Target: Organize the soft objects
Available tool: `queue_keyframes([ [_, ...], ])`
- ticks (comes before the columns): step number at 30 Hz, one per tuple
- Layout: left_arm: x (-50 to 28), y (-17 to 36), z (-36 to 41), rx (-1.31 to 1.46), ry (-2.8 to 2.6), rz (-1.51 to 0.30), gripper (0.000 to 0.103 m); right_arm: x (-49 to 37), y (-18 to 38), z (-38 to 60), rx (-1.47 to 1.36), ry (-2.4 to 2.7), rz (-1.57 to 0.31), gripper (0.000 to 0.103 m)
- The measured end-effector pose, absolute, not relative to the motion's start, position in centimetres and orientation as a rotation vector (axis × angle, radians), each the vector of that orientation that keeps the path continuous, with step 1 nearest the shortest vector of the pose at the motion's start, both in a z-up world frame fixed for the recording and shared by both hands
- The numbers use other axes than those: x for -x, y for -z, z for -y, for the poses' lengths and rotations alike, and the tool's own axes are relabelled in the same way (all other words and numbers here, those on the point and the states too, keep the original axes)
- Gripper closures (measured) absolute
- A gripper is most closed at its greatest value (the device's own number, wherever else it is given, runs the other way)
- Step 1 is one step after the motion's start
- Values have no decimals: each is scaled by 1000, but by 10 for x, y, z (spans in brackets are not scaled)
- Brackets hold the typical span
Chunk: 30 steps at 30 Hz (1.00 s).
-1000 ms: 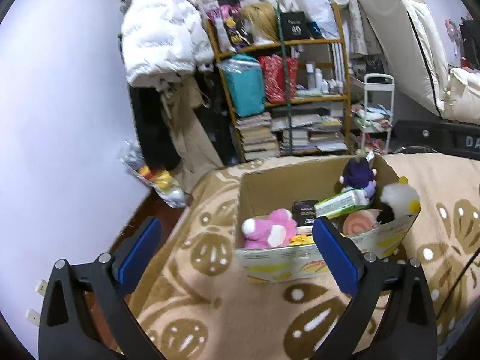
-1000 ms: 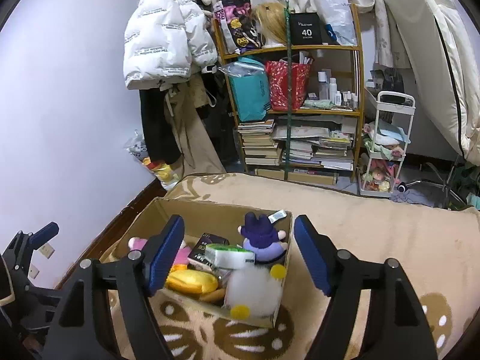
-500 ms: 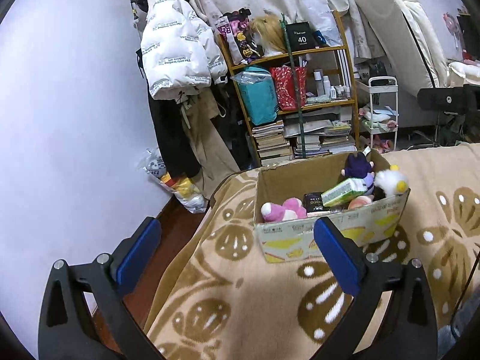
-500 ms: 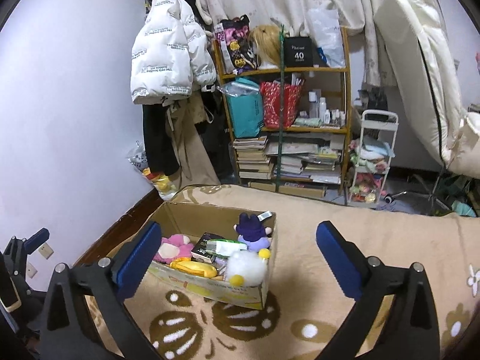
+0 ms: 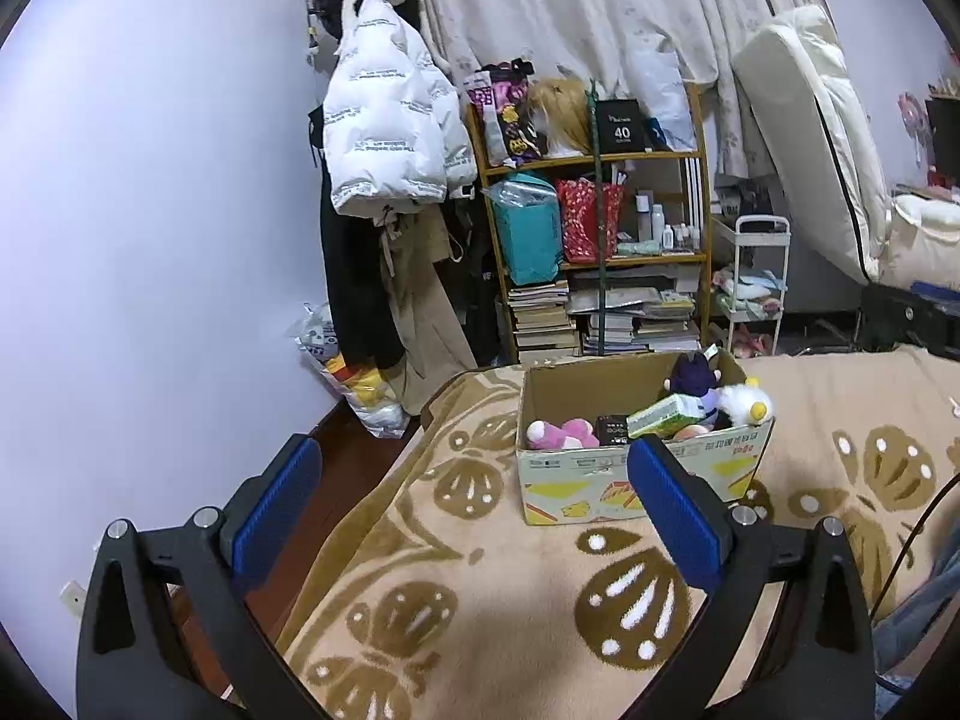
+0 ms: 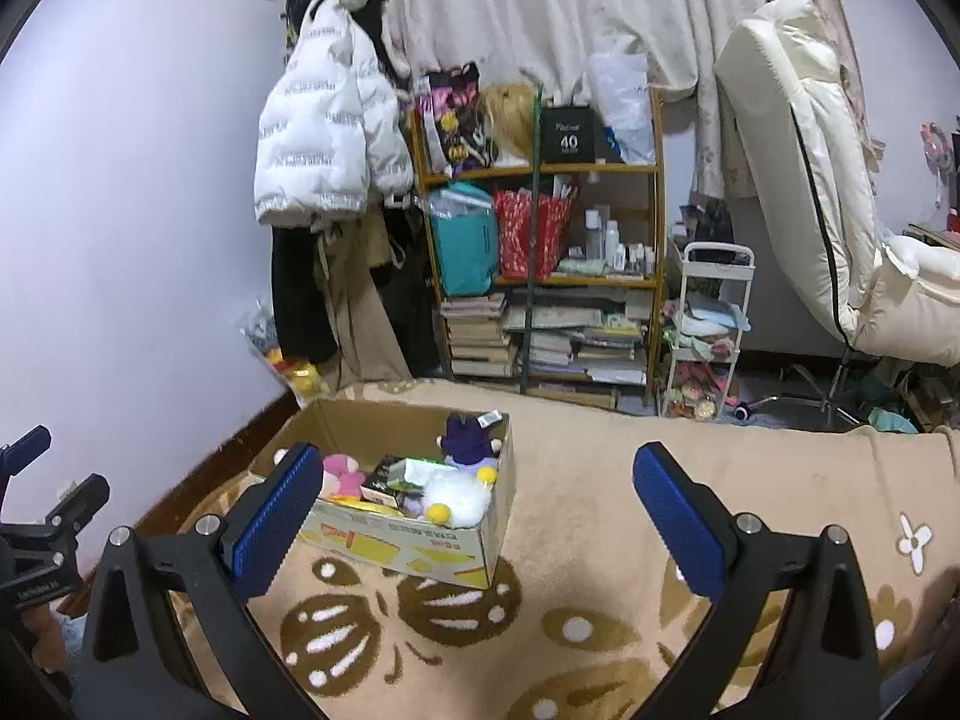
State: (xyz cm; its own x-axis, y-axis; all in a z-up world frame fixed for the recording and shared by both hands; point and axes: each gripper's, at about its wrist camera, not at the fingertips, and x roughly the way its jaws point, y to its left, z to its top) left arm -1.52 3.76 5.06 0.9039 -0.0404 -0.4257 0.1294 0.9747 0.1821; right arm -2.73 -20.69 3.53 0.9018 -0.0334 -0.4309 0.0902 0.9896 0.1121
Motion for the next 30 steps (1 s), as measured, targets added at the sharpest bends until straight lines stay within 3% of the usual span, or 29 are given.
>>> queue_keyframes([
  [30,-6,-29,-53,-108,116,-511,2,18,-5,209,-87,78,-456,0],
])
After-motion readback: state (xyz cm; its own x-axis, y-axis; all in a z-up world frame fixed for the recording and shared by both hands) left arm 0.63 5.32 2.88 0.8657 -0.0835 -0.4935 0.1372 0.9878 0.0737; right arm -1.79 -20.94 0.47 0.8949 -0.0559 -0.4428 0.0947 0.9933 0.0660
